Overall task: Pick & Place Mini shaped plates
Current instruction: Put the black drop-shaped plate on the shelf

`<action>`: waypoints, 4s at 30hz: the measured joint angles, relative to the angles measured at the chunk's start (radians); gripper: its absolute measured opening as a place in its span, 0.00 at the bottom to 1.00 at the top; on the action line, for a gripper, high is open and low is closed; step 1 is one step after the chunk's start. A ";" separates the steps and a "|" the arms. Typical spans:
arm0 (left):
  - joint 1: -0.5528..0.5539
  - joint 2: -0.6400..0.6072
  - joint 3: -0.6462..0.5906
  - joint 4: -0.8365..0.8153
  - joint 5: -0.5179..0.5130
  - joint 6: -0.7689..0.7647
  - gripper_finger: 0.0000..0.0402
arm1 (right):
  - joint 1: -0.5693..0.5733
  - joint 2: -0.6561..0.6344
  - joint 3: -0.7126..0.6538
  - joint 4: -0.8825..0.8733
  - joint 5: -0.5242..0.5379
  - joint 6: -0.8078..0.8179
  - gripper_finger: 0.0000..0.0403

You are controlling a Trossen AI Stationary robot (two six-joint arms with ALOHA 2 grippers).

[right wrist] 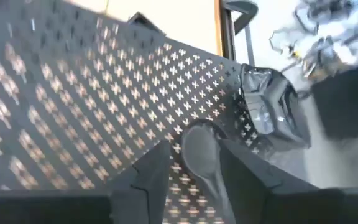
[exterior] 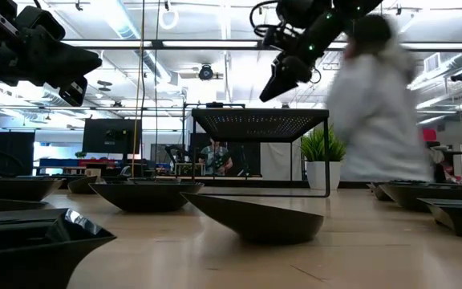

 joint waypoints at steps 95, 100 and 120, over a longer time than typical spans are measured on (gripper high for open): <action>0.000 0.000 0.000 -0.005 -0.071 0.002 0.12 | -0.080 0.124 0.032 -0.034 0.034 0.687 0.00; 0.000 0.000 0.000 -0.005 -0.070 0.000 0.12 | -0.090 0.143 0.033 -0.033 0.055 0.694 0.00; 0.000 0.000 0.000 -0.006 -0.067 -0.001 0.12 | -0.123 0.138 0.033 -0.081 0.210 0.816 0.00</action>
